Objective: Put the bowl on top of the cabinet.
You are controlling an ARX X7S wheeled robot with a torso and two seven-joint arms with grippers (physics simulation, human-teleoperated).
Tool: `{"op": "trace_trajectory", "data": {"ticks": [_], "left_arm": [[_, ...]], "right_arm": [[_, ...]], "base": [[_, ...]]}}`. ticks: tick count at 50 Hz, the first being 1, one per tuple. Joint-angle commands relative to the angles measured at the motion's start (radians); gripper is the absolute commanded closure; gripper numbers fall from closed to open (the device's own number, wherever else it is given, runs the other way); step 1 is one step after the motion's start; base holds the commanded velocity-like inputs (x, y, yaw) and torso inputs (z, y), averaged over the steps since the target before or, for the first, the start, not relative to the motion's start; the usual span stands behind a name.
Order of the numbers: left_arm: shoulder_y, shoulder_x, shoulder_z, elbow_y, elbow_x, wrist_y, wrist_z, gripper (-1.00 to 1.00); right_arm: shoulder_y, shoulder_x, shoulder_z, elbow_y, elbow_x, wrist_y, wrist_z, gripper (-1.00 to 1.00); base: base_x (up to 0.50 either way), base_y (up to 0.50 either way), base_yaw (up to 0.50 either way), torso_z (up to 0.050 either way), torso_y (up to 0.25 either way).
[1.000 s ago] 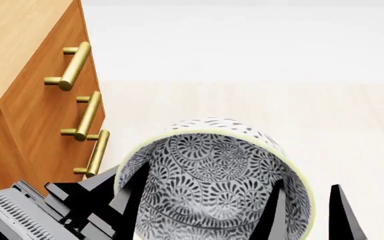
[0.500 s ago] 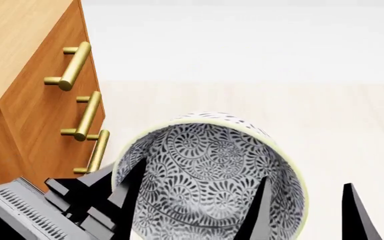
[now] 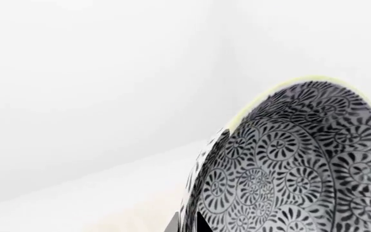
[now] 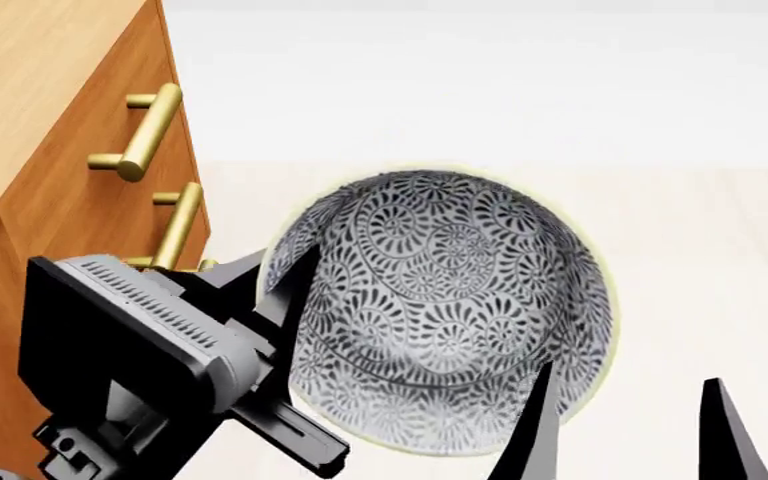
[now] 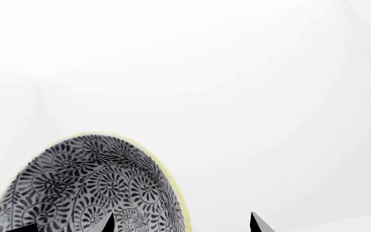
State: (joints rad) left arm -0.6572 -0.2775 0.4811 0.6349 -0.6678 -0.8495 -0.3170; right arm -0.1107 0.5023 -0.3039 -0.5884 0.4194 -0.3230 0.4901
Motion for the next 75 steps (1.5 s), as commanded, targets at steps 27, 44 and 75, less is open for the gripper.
{"op": "trace_trajectory", "data": {"ticks": [27,44,75], "left_arm": [[-0.332,0.113,-0.013,-0.13,-0.096,-0.287,-0.082,1.0],[-0.53,0.202,-0.096,-0.184,-0.241,-0.501,-0.146,1.0],[-0.786,0.234,-0.325,-0.479,-0.26,-0.411,-0.295,1.0]], "right_arm": [[-0.081,-0.047,0.104,0.341,0.452,-0.327,-0.222,-1.0],[-0.064,-0.063,0.095,0.361,0.422,-0.317,-0.219,-1.0],[-0.076,-0.058,0.097,0.346,0.432,-0.314,-0.227,-1.0]], "base": [[0.0,0.0,0.0,0.0,0.0],[0.0,0.0,0.0,0.0,0.0],[0.0,0.0,0.0,0.0,0.001]]}}
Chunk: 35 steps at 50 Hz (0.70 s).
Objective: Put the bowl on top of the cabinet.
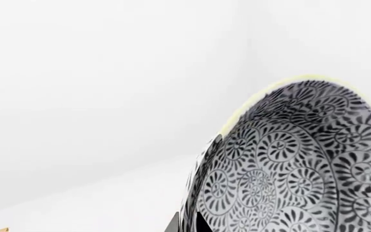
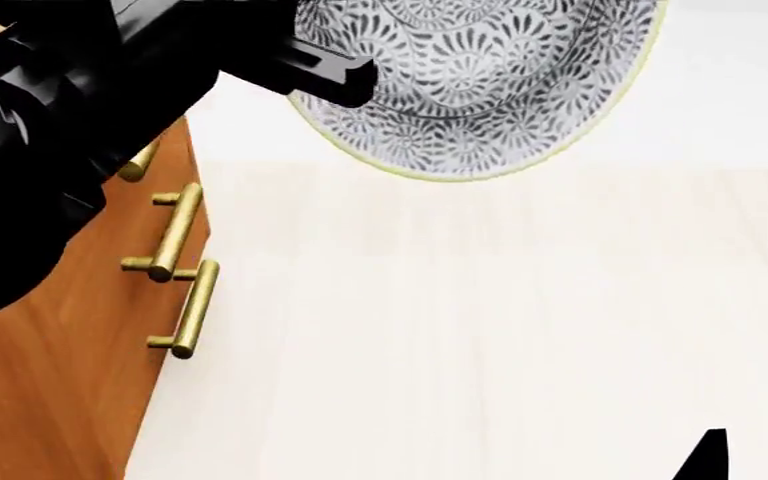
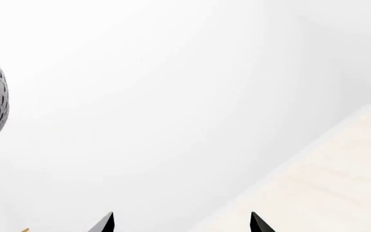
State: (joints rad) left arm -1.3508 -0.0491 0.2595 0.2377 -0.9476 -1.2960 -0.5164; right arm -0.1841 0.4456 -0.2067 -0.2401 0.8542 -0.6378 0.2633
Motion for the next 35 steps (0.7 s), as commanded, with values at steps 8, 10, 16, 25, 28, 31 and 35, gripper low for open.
{"op": "trace_trajectory", "data": {"ticks": [8,10,16,25,28,31,35], "left_arm": [[-0.125,-0.006,-0.202,-0.144,-0.003,0.034,-0.177,1.0],[-0.133,-0.008,-0.224,-0.158,-0.011,0.034,-0.192,1.0],[-0.16,-0.024,-0.243,-0.182,-0.026,0.022,-0.219,1.0],[-0.216,-0.053,-0.284,-0.222,-0.077,-0.063,-0.278,1.0],[-0.241,-0.059,-0.306,-0.25,-0.099,-0.094,-0.298,1.0],[-0.273,-0.064,-0.349,-0.306,-0.128,-0.142,-0.339,1.0],[-0.288,-0.063,-0.395,-0.336,-0.16,-0.165,-0.375,1.0]], "right_arm": [[0.0,-0.004,-0.003,0.0,-0.011,0.006,0.002,-1.0],[0.0,-0.004,-0.003,0.0,-0.014,0.006,0.002,-1.0],[0.001,-0.006,-0.004,0.001,-0.015,0.008,0.002,-1.0],[-0.002,-0.007,-0.004,-0.001,-0.02,0.007,0.002,-1.0],[-0.003,-0.007,-0.003,-0.002,-0.02,0.007,0.003,-1.0],[-0.001,-0.007,-0.003,-0.001,-0.019,0.008,0.002,-1.0],[-0.002,-0.008,-0.003,-0.001,-0.021,0.009,0.003,-1.0]], "base": [[0.0,0.0,0.0,0.0,0.0],[0.0,0.0,0.0,0.0,0.0],[0.0,0.0,0.0,0.0,0.0],[0.0,0.0,0.0,0.0,0.001],[0.0,0.0,0.0,0.0,0.0],[0.0,0.0,0.0,0.0,0.0],[0.0,0.0,0.0,0.0,0.0]]}}
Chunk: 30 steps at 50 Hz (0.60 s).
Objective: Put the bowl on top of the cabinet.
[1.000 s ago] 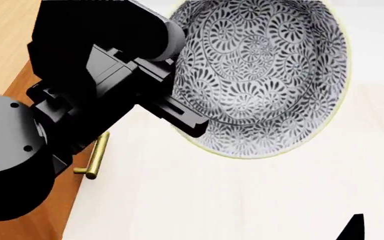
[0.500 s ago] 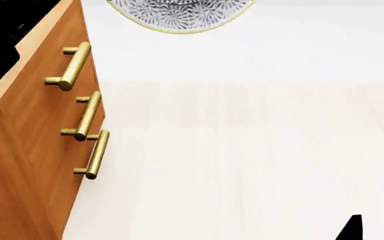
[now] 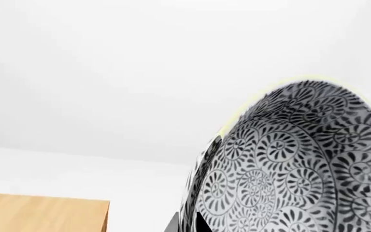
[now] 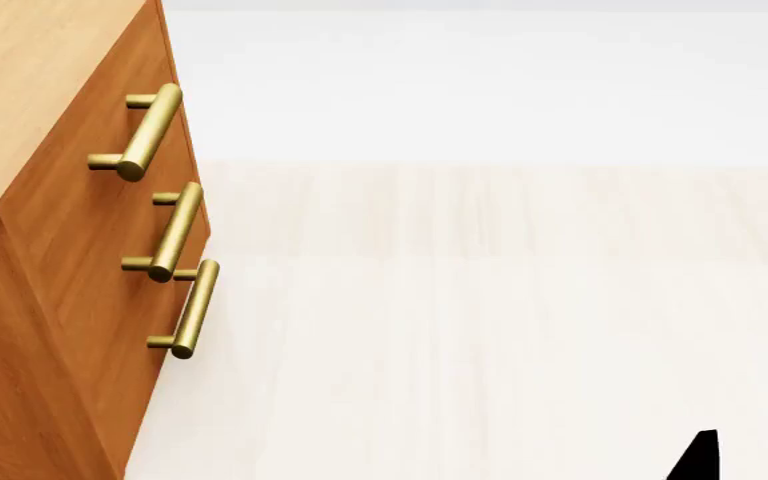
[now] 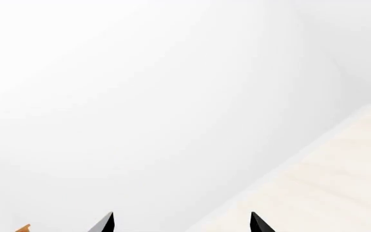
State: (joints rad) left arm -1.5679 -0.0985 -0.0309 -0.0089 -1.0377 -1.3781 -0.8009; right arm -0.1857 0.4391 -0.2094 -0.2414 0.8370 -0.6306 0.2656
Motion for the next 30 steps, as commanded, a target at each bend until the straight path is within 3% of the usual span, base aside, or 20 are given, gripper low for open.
{"op": "trace_trajectory", "data": {"ticks": [1,20,30], "left_arm": [[-0.077,-0.008,-0.123,-0.11,-0.074,-0.106,-0.135,1.0],[-0.193,0.018,-0.285,-0.373,-0.105,0.019,-0.231,1.0],[-0.299,0.016,-0.279,-0.532,-0.094,0.008,-0.288,1.0]], "right_arm": [[0.0,-0.002,-0.001,0.001,-0.003,0.002,0.0,-1.0],[0.004,-0.002,0.004,0.004,0.003,0.007,0.003,-1.0],[0.001,-0.004,0.006,0.003,-0.003,0.004,0.002,-1.0]], "base": [[0.0,0.0,0.0,0.0,0.0],[0.0,0.0,0.0,0.0,0.001],[0.0,0.0,0.0,0.0,0.0]]}}
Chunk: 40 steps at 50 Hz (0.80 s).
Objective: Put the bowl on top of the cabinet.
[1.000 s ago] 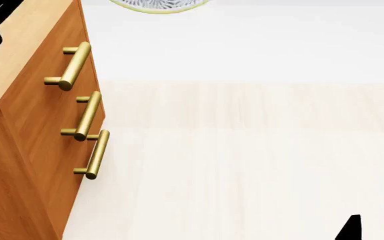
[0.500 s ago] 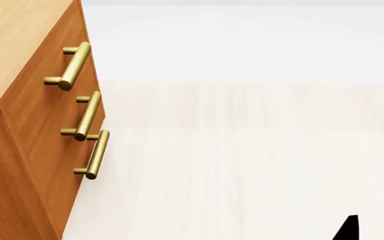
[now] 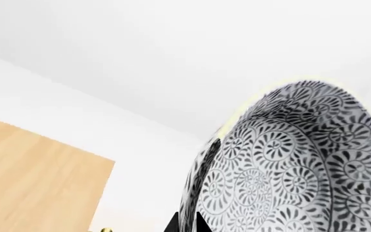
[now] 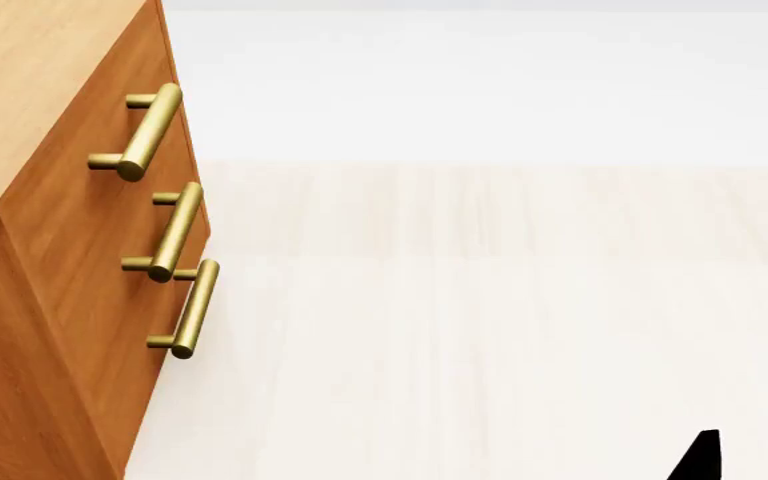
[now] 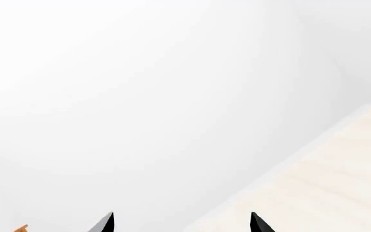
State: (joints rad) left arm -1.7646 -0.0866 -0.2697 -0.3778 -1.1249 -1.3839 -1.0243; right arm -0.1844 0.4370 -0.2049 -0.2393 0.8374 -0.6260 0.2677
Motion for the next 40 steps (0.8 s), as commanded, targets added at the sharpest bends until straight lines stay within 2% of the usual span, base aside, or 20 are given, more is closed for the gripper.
{"op": "trace_trajectory", "data": {"ticks": [1,10,21,25,27,28,29,31,40], "left_arm": [[-0.109,0.002,-0.041,-0.177,-0.007,0.008,-0.077,1.0],[-0.146,0.012,-0.103,-0.22,-0.035,0.01,-0.197,1.0],[-0.203,0.011,-0.101,-0.27,-0.031,0.002,-0.289,1.0],[-0.218,0.022,-0.103,-0.279,-0.049,-0.006,-0.287,1.0],[-0.225,0.015,-0.07,-0.265,-0.047,-0.008,-0.231,1.0],[-0.226,0.026,-0.121,-0.288,-0.047,0.014,-0.342,1.0],[-0.234,0.016,-0.095,-0.291,-0.047,-0.003,-0.296,1.0],[-0.236,0.025,-0.15,-0.317,-0.05,0.032,-0.397,1.0],[-0.263,0.015,-0.208,-0.395,-0.055,0.087,-0.477,1.0]], "right_arm": [[0.0,-0.002,0.001,0.001,-0.003,0.0,0.0,-1.0],[-0.002,-0.006,0.002,0.001,-0.013,-0.002,0.001,-1.0],[-0.004,-0.007,0.002,-0.001,-0.016,-0.001,0.001,-1.0],[-0.002,-0.008,0.001,0.0,-0.018,0.0,0.0,-1.0],[-0.003,-0.009,0.0,0.0,-0.019,0.0,-0.001,-1.0],[-0.004,-0.009,0.0,-0.001,-0.02,-0.001,-0.001,-1.0],[-0.005,-0.009,0.0,-0.002,-0.021,-0.002,-0.001,-1.0],[-0.004,-0.009,0.0,-0.001,-0.02,-0.001,-0.001,-1.0],[-0.006,-0.009,0.002,-0.002,-0.018,-0.002,-0.004,-1.0]], "base": [[0.0,0.0,0.0,0.0,0.0],[0.0,0.0,0.0,0.001,0.001],[0.0,0.0,0.0,0.0,0.0],[0.0,0.0,0.0,0.0,0.003],[0.0,0.0,0.0,0.0,0.0],[0.0,0.0,0.0,0.0,0.0],[0.0,0.0,0.0,0.0,0.0],[0.0,0.0,0.0,0.0,0.0],[0.0,0.0,0.0,0.0,0.0]]}}
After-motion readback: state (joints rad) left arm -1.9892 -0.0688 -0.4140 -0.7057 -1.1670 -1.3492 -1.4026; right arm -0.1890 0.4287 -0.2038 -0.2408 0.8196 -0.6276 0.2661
